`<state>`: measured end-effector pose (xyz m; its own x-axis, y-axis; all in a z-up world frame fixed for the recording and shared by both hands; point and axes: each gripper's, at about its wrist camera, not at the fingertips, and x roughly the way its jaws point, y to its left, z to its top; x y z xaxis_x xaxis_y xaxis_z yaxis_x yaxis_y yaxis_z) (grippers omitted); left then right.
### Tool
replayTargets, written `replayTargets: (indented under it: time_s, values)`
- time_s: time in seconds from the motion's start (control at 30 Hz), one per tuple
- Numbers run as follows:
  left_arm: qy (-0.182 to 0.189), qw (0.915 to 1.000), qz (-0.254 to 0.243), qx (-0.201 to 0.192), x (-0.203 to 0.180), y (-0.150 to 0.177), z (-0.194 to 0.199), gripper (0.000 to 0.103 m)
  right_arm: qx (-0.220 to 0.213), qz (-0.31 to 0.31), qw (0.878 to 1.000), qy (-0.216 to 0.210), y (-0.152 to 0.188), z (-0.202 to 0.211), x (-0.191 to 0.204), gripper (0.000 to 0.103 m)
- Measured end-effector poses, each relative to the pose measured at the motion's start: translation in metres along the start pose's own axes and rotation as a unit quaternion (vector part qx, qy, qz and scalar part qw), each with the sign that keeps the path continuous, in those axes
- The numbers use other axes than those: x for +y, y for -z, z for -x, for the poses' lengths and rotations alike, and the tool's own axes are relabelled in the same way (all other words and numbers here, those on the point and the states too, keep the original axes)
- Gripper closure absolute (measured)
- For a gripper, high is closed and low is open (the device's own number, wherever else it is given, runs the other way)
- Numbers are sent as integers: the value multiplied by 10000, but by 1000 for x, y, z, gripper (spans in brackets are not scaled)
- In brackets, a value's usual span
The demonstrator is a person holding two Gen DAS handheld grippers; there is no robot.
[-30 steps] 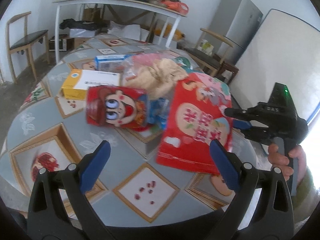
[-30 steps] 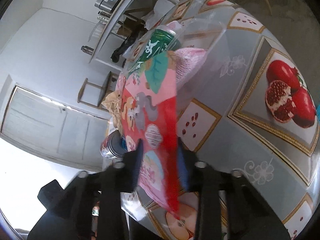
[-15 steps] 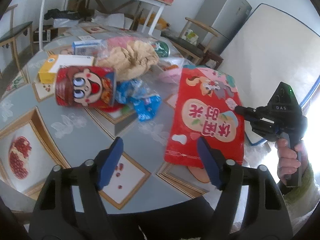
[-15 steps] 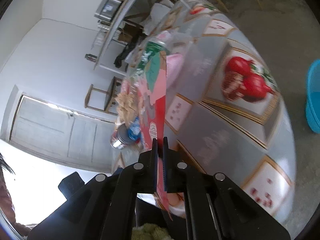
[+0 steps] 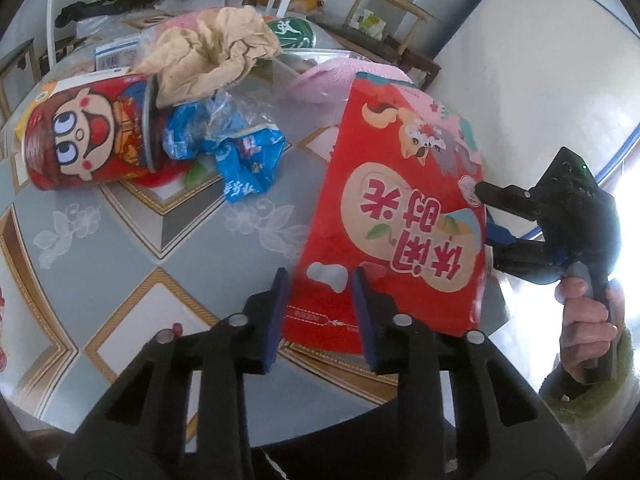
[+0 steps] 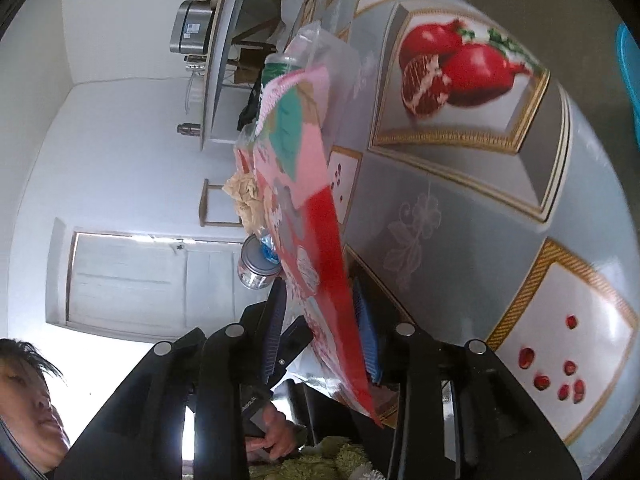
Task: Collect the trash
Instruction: 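Reach the right tool to the red snack bag and grasp its edge, then lift the red snack bag with the right tool while the left tool grasps the pink mesh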
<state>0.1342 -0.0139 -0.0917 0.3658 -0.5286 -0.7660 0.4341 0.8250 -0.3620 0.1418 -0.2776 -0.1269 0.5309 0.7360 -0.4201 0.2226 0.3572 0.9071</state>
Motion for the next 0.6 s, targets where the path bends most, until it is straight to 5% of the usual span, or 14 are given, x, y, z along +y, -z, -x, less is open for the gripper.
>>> replayTargets:
  time_s: [0.13,0.27,0.47,0.6]
  values:
    - [-31,10000,-82,1,-3,-3,-3,74,65,53,10000,-33,6,-7,-1,69]
    - [24,10000,-73,2,-3,-7,-5,75,-8,203,9998,-10,9,-3,6,92]
    - [220,9993,-88,-272,-5,1,12,73,-296,868,9956,216,11,23,35,95]
    - [240,9972,-234,-669,-6,-11,34,62,-623,1179,9908,224,8,51,55,95]
